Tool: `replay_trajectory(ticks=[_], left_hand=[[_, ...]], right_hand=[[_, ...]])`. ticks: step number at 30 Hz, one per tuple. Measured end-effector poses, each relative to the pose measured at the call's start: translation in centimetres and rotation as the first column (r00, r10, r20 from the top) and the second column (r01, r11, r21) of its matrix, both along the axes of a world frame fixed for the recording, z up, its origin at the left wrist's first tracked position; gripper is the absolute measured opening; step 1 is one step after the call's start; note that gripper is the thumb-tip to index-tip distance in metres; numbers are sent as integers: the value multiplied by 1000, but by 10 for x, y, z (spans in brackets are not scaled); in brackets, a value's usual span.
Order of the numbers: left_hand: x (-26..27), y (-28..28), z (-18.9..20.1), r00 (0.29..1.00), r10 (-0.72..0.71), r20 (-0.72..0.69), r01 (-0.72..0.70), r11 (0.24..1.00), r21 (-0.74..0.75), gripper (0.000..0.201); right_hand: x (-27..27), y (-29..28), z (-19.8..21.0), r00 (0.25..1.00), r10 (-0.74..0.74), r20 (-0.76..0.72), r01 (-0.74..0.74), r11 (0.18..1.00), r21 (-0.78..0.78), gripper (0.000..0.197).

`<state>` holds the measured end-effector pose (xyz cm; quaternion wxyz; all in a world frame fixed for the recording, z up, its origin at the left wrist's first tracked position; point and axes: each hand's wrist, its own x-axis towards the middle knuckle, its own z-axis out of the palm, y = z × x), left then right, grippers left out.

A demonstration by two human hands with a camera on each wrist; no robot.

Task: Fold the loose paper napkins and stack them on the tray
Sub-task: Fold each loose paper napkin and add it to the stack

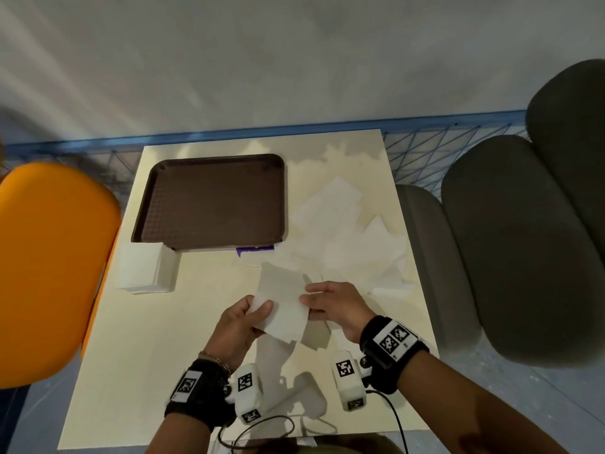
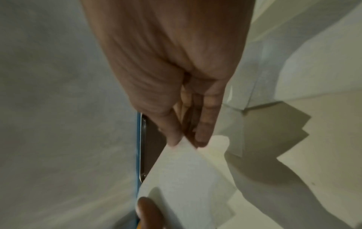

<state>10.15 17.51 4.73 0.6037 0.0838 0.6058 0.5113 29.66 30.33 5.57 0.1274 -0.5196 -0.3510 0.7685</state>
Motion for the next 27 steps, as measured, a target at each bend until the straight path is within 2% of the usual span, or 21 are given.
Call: replay_trajectory(ticks=[1,3,7,8,11,14,16,18,19,20,22,24,27], left_hand=[[-3,-3,-3,999,-26,-41,25,1000,-19,58],[-9,-8,-7,984,-102,-147,90,993,-82,57],[-18,-17,-15,914,-263,-309,182,946,-267,67],[-19,-19,-17,903,-285,-323,193,938,-289,65],[-18,-24,-17,887,-343,-309,248,919,-306,42],[-27,-29,-17,899,-379,-221,298,897,-326,41],[-39,-32,-20,844,-457,-281,335,858,-389,44],[-55,-34,-24,743,-499,-446,305,846,-438,57],[-61,-33,-21,727,-467,-503,276,870,-407,64],[-68,-31,-15,743,-408,-531,258,906,-335,70],[-79,-22,2,806,-278,-522,241,961,-138,74],[-89,-10,22,855,-225,-467,265,964,20,67],[-101,10,49,880,-292,-376,364,921,136,67]], right_hand=[[-5,0,-2,999,-38,20,38,999,15,39],[-15,-1,-6,992,-94,86,88,993,75,40],[-29,-8,-18,966,-102,236,72,989,132,35],[-32,-11,-20,961,-95,261,61,989,135,33],[-40,-16,-20,956,-73,284,40,992,119,25],[-45,-18,-8,965,31,262,-59,993,98,19],[-49,-17,5,959,91,270,-133,981,141,16],[-52,-16,21,943,150,298,-220,951,216,13],[-53,-16,30,932,182,314,-268,929,257,12],[-55,-15,40,918,217,332,-319,901,295,11],[-58,-15,60,877,297,378,-434,826,358,8],[-63,-17,82,807,397,437,-573,707,414,8],[-72,-23,119,705,503,500,-709,506,491,13]])
